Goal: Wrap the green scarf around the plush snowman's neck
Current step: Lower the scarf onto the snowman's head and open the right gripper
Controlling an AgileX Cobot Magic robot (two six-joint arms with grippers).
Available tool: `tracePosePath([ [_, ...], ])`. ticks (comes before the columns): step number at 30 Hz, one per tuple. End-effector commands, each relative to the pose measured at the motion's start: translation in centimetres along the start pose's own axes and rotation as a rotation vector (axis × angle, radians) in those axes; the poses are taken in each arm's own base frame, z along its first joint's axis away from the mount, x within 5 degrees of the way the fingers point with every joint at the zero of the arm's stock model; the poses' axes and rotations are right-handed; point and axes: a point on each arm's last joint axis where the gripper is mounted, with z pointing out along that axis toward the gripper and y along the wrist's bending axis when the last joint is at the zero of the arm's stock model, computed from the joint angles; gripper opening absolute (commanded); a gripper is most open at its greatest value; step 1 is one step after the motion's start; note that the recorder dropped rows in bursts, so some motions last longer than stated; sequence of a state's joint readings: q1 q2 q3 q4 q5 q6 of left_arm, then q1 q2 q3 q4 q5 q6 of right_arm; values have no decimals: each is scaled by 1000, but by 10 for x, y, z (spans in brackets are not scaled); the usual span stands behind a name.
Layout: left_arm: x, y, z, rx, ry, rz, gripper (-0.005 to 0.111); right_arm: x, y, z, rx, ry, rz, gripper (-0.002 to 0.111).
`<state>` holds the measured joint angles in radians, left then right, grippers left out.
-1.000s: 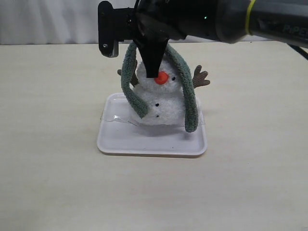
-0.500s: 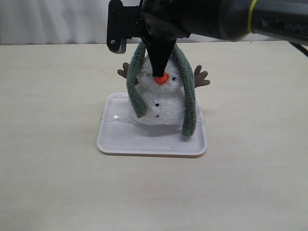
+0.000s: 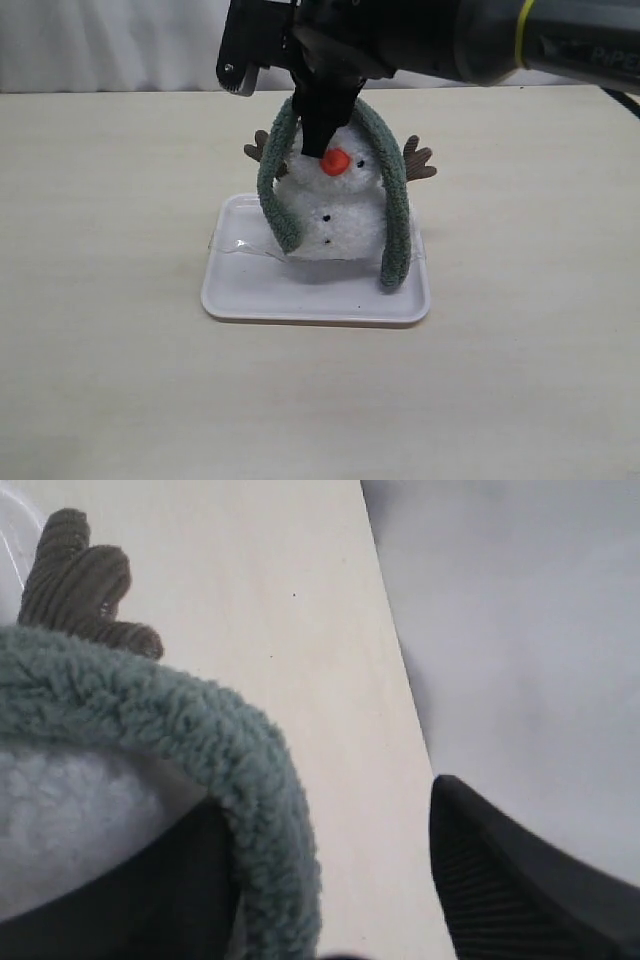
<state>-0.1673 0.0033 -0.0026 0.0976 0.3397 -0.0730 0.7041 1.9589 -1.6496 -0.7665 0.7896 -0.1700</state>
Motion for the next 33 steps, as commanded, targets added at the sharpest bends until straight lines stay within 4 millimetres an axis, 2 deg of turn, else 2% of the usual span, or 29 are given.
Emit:
tracePosePath([
  [1, 0, -1, 0, 10, -13, -4, 0, 7, -1, 0, -3, 66, 150, 53],
  [7, 0, 0, 0, 8, -13, 2, 0, 20, -9, 6, 2, 123, 270, 53],
  [14, 0, 0, 0, 8, -13, 2, 0, 18, -8, 4, -44, 110, 327, 53],
  [22, 0, 0, 0, 8, -13, 2, 0, 9, -32, -18, -173, 85, 492, 54],
  [25, 0, 0, 0, 8, -13, 2, 0, 13, -42, -23, -219, 110, 565, 61],
  [28, 0, 0, 0, 8, -13, 2, 0, 21, -49, -21, -225, 136, 625, 67],
  [33, 0, 0, 0, 8, -13, 2, 0, 25, -58, -17, -188, 108, 750, 67],
])
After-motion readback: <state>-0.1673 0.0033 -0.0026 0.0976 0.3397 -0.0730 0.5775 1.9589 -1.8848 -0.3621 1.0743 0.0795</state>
